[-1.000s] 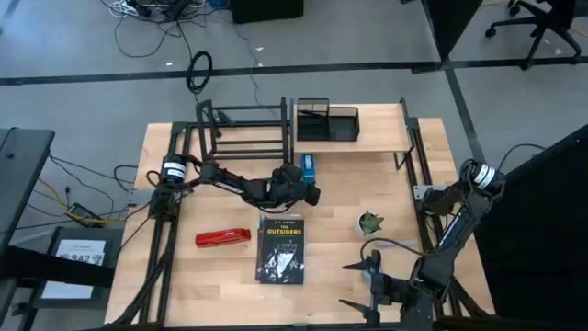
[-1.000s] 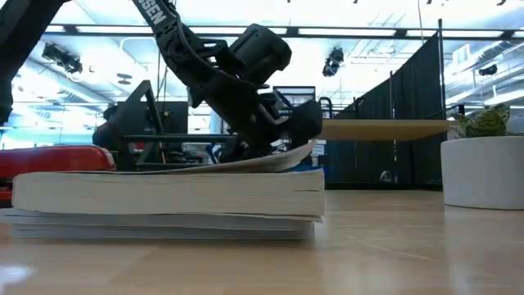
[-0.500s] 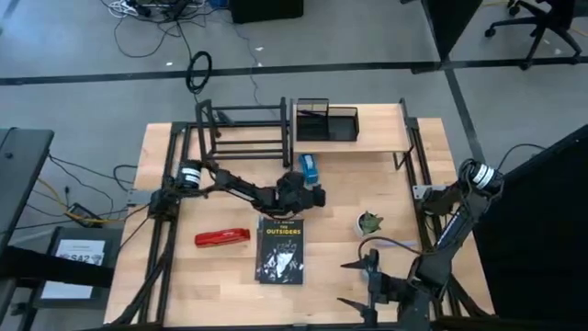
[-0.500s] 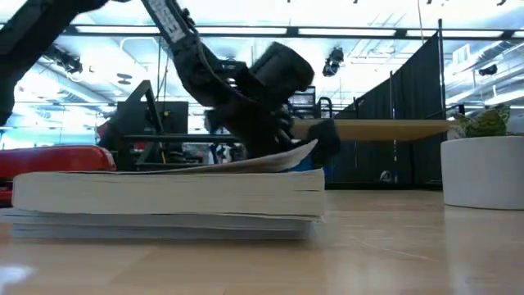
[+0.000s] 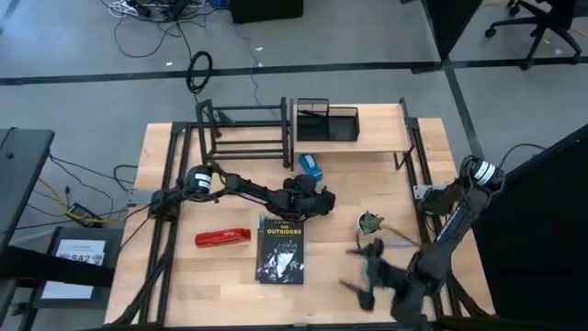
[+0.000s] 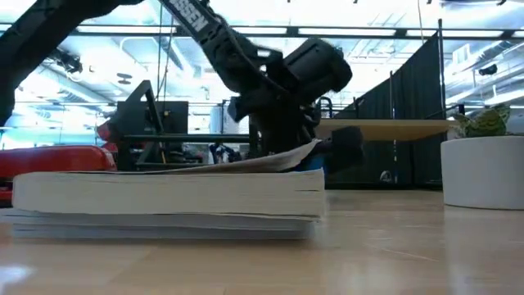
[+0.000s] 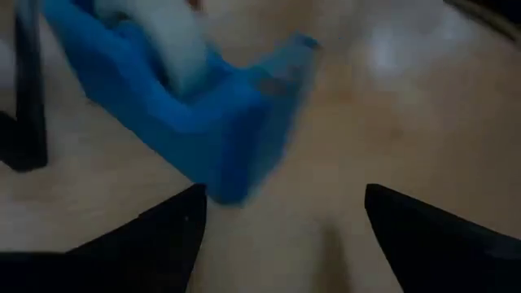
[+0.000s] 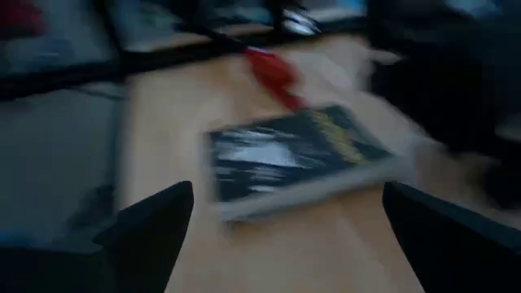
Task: Stock shelves
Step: Remove the blue tape dispenser from under the shelf
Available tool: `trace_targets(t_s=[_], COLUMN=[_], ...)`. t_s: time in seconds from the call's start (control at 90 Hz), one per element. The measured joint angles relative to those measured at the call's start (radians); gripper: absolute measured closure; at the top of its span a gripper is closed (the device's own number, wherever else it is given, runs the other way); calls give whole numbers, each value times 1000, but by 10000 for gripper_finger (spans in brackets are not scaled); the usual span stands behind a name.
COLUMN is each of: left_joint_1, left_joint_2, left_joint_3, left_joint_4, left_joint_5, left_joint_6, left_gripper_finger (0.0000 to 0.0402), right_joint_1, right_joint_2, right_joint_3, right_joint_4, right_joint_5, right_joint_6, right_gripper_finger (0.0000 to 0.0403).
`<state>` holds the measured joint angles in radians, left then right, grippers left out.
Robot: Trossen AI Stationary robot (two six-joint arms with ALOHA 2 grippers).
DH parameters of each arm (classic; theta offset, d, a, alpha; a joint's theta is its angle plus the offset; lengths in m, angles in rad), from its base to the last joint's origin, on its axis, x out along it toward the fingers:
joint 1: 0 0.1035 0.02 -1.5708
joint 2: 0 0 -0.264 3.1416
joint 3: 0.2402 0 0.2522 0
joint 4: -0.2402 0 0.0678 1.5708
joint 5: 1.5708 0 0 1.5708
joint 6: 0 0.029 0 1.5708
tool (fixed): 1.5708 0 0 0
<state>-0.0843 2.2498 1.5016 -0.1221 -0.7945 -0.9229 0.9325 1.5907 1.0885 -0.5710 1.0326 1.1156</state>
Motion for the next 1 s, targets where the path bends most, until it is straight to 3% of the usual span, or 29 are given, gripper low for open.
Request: trace_targets(t_s=[0.178,0.311,0.444,0.622,0.822,1.0], left_joint_1=[-97,-190,-291,-414,-489,-490], left_joint_2=[-51,-92,-109,-111,-112,-112], left_joint_3=[60,101,149,245,311,348], left_joint_4=[-347,-557,-715,-924,-1078,-1114], left_joint_5=[5,-21,-52,-110,-258,-282], left_joint_6=[75,-7,-100,-212,-280,-285], left_gripper_finger=[90,90,96,118,141,153], right_joint_1=[-95,-233,-392,-572,-733,-841], right_joint_2=[-41,-41,-40,-39,-39,-39], right_joint_3=[0,-18,-80,-216,-355,-386], right_joint_4=[-336,-368,-240,87,565,622], right_joint_5=[-107,-160,-203,-200,-343,-367], right_joint_6=[169,162,100,13,-260,-271], right_gripper_finger=[58,86,117,133,100,67])
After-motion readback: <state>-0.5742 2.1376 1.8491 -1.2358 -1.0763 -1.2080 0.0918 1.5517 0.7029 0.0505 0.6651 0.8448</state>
